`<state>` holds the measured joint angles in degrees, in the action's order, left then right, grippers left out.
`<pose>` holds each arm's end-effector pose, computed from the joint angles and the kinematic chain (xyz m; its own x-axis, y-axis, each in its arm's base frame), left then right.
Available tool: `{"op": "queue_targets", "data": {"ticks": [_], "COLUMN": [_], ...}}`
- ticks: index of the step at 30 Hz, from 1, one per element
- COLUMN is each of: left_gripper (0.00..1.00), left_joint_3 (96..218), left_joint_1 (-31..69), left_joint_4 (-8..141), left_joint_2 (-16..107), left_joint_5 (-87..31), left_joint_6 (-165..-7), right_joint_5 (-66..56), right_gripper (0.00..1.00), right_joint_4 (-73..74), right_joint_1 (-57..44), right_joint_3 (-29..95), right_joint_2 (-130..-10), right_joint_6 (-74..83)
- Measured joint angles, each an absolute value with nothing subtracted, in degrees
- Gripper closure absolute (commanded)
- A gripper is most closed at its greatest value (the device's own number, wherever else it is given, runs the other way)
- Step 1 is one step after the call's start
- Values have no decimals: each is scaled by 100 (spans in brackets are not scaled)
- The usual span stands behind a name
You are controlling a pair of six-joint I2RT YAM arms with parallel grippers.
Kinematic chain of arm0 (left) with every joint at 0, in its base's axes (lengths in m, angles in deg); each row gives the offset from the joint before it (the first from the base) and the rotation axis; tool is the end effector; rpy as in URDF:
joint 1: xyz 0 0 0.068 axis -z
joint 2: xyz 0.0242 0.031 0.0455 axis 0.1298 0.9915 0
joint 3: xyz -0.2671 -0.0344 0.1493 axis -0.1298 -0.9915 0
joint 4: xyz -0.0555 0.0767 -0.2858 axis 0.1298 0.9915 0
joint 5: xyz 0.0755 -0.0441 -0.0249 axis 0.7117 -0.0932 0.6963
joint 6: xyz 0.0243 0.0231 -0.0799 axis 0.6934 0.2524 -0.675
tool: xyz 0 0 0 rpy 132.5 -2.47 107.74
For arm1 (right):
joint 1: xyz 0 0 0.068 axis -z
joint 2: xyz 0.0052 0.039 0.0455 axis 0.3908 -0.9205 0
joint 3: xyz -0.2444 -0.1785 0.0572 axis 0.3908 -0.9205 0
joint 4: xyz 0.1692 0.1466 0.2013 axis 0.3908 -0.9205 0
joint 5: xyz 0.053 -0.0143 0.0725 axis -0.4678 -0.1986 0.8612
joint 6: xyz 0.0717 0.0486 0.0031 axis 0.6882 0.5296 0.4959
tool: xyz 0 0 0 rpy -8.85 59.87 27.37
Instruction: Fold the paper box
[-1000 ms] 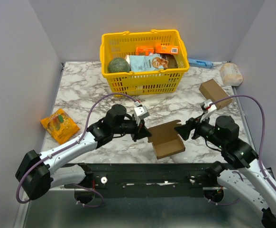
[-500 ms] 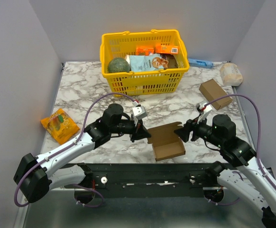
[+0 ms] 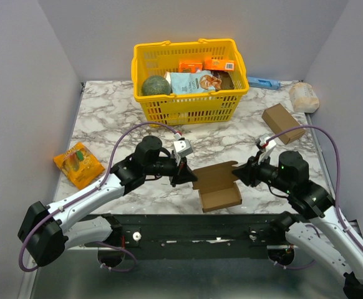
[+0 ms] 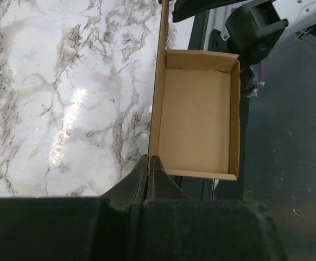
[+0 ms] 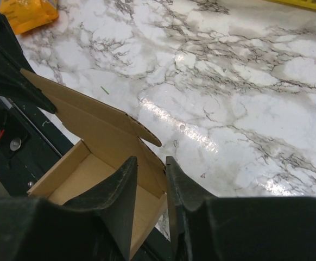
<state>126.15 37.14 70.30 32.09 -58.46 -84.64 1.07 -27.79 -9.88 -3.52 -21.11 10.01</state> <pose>0.1747 -0.2393 0.2833 -0.4404 0.2319 -0.8673 0.8944 0.1973 -0.4014 0.1422 0.1135 0.3118 -0.4568 -0.0498 -0.8882 -0.6293 0.7238 0.2831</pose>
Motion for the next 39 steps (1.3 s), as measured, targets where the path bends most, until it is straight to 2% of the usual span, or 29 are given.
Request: {"op": "queue_targets", "data": {"ticks": [8, 25, 29, 32, 36, 39], "left_gripper": [100, 100, 100, 100, 54, 41], "left_joint_3": [12615, 12615, 12615, 12615, 12626, 12653], "left_joint_1": [3712, 3692, 3692, 3692, 3692, 3692], "left_joint_4": [7117, 7115, 7074, 7058, 7089, 7146], "left_joint_2": [3216, 3288, 3312, 3323, 3323, 3321], "left_joint_5": [-5843, -5983, -6042, -6042, -5872, -5524], "left_joint_6": [-8501, -8562, -8566, -8566, -8564, -8599], "right_joint_5": [365, 149, 109, 96, 85, 66], "right_gripper": [75, 76, 89, 92, 96, 96], "right_joint_4": [-2608, -2171, -2053, -1994, -1961, -1946], "right_joint_1": [-977, -990, -992, -992, -992, -995], "right_joint_3": [-496, -789, -850, -876, -896, -913], "right_joint_2": [-2111, -2083, -2085, -2089, -2094, -2094], "right_joint_6": [983, 1119, 1121, 1114, 1099, 1105]}}
